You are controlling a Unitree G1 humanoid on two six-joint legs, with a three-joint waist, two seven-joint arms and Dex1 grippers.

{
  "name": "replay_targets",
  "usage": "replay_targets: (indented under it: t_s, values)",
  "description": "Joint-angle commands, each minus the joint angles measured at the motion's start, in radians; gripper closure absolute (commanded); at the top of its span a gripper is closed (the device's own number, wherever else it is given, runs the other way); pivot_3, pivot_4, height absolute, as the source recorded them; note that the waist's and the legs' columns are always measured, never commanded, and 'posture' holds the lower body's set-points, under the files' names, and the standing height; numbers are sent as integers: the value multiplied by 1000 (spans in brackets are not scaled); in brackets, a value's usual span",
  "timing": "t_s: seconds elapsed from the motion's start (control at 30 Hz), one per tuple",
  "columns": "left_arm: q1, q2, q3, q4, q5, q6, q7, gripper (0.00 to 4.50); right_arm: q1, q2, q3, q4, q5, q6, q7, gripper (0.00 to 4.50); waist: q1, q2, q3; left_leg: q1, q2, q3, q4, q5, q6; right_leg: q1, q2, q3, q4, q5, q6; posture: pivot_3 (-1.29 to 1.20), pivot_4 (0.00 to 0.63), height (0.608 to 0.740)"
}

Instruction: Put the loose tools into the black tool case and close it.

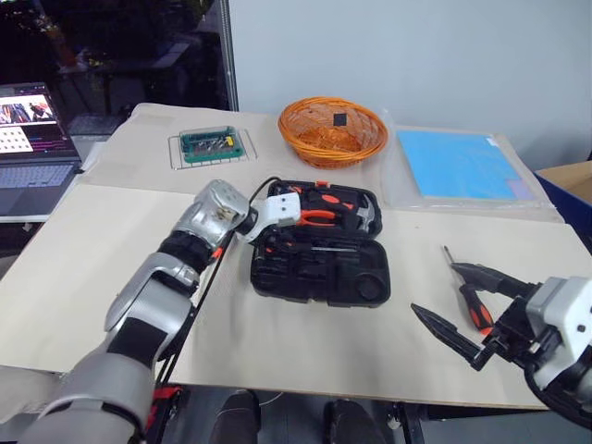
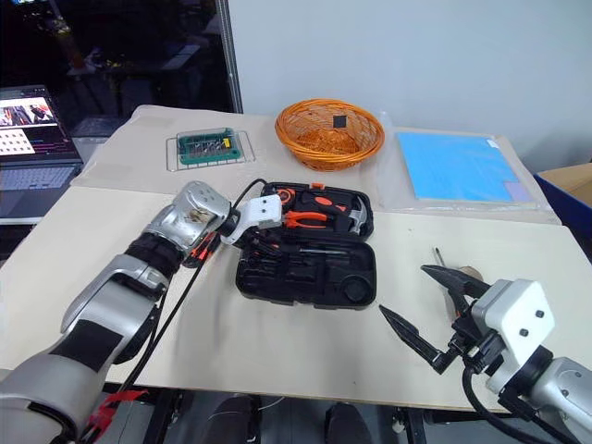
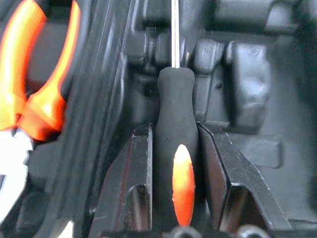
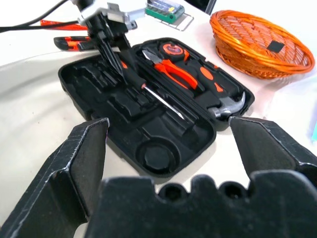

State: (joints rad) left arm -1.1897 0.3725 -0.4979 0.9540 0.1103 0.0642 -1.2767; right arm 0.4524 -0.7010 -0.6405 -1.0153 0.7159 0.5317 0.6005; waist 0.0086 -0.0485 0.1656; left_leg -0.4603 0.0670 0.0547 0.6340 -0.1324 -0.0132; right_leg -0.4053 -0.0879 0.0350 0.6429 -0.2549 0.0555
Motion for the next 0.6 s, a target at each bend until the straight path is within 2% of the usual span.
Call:
replay_targets:
  t_s: [0.03, 0.23, 0.3, 0.37, 0.43, 0.53, 0.6]
  values:
    - [-49, -14, -1, 80, 68, -69, 34, 3634, 2, -20, -12, -32, 31, -11, -43, 0, 0, 0, 0, 0, 0, 0, 0, 0, 0, 0, 0, 0, 0, 0, 0, 0, 150, 740]
    - [-80, -34, 0, 162, 134, -147, 67, 3634, 4, -60, 0, -32, 71, -37, -97, 0, 3, 0, 0, 0, 0, 0, 0, 0, 0, 1, 0, 0, 0, -1, -1, 0, 150, 740]
    - [-81, -39, 19, 168, 128, -167, 61, 2628, 9, -67, 3, -32, 80, -41, -109, 0, 3, 0, 0, 0, 0, 0, 0, 0, 0, 1, 0, 0, 0, -1, -1, 0, 150, 740]
    - [-85, -43, 61, 162, 100, -166, 55, 2071, 17, -71, 7, -32, 82, -46, -114, 0, 5, 1, -1, 1, 0, 0, 0, 0, 0, 1, 0, 0, 0, -1, -2, 0, 150, 740]
    - [-82, -23, 160, 83, -9, -79, -29, 1529, 24, -70, 11, -32, 81, -52, -116, 0, 6, 1, -1, 1, -1, -1, 0, 0, 0, 2, -1, -1, 0, -1, -2, 0, 150, 740]
    - [-22, 14, 283, -105, -147, 139, -93, 1529, 20, -68, 21, -32, 78, -51, -121, 0, 0, 1, 0, -1, -1, -1, 1, 0, 0, 1, -1, -1, 0, -2, -5, 0, 150, 740]
    - [50, 6, 330, -224, -185, 259, -23, 2086, 13, -64, 28, -32, 73, -46, -122, 0, -4, 1, -1, -1, -1, -1, 1, 0, 0, 1, -1, 0, 0, 1, -9, 0, 150, 740]
